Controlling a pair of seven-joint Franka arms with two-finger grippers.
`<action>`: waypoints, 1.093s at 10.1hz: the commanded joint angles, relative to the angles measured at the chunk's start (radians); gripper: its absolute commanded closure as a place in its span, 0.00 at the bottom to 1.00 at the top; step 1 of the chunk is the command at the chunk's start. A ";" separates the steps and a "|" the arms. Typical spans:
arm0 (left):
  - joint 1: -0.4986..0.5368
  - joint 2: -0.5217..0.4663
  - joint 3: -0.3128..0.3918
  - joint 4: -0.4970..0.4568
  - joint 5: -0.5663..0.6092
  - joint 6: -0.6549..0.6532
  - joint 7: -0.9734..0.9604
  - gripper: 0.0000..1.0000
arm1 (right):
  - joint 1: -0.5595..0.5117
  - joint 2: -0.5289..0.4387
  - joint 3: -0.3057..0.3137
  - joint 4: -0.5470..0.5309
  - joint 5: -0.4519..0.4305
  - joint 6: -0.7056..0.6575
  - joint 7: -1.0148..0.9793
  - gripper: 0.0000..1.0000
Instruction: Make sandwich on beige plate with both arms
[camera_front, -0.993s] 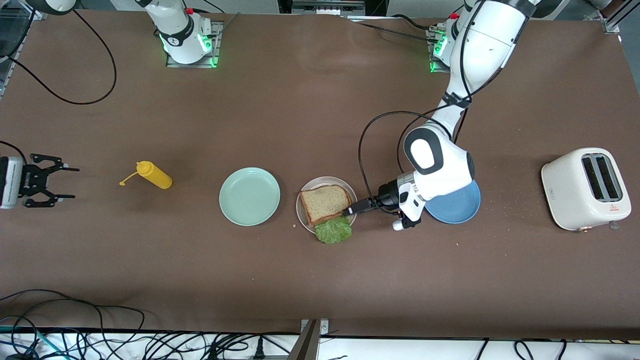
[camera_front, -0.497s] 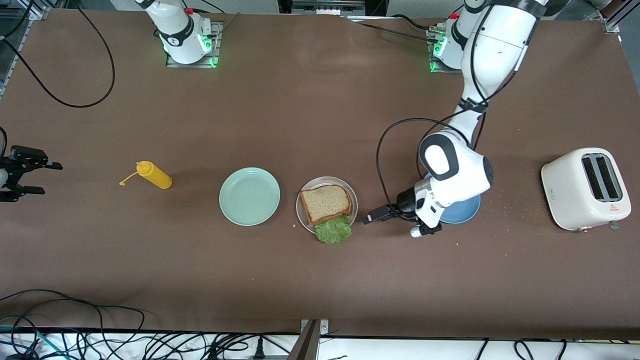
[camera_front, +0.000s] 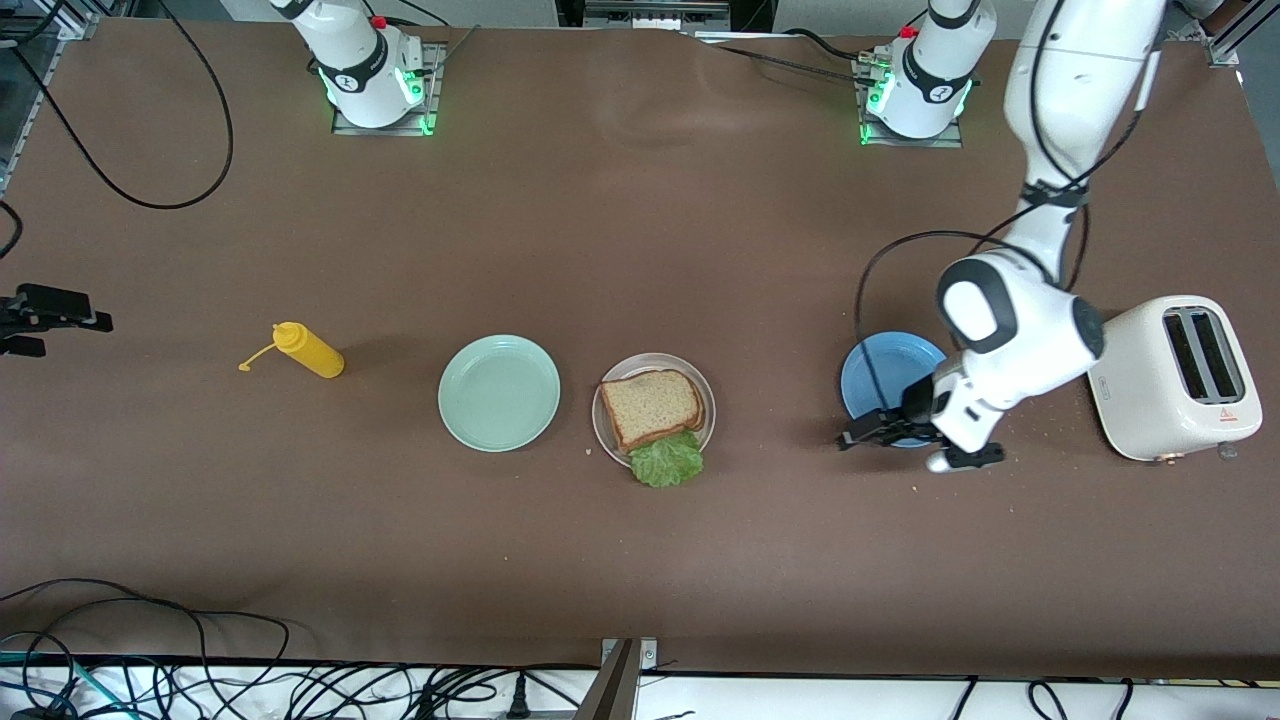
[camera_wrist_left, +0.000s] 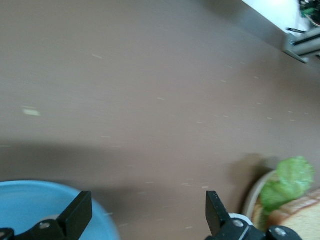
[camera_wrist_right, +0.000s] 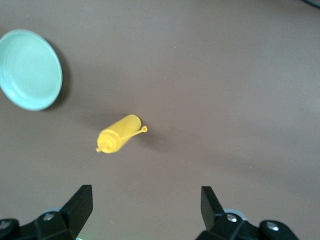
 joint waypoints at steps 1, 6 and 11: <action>0.001 -0.154 0.065 -0.152 0.158 -0.011 0.015 0.00 | 0.074 -0.037 0.001 -0.013 -0.074 -0.023 0.256 0.00; 0.095 -0.360 0.124 -0.249 0.571 -0.124 -0.011 0.00 | 0.136 -0.059 0.001 -0.019 -0.107 -0.070 0.471 0.00; 0.129 -0.543 0.135 -0.177 0.837 -0.465 -0.024 0.00 | 0.136 -0.060 0.000 -0.019 -0.107 -0.078 0.510 0.00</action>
